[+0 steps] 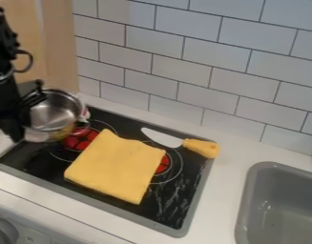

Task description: Move the silver pot to the left side of the stove

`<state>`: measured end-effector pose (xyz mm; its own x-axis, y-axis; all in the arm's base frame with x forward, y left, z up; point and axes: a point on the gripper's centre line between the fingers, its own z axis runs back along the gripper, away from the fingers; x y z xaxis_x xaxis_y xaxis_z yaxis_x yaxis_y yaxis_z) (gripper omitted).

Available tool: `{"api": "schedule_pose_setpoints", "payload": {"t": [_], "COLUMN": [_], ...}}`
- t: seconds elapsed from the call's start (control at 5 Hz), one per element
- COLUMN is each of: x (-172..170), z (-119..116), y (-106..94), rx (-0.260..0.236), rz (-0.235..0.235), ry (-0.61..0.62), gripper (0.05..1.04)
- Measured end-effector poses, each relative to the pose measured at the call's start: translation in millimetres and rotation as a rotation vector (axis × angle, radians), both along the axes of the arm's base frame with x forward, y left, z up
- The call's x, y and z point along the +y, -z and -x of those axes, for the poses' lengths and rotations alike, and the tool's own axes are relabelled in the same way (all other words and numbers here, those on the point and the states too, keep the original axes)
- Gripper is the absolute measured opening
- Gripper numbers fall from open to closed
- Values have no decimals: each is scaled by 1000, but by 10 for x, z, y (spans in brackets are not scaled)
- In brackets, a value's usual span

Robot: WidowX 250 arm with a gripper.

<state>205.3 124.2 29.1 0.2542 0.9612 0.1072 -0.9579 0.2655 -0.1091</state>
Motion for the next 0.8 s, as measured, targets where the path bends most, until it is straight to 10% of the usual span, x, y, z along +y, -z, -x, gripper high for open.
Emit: {"api": "schedule_pose_setpoints", "payload": {"t": [0.6,0.8], "x": [42,25], "z": [129,168], "y": [242,291], "rx": [63,95], "rz": [26,42], "ry": [-33,-45], "gripper": [82,249]}}
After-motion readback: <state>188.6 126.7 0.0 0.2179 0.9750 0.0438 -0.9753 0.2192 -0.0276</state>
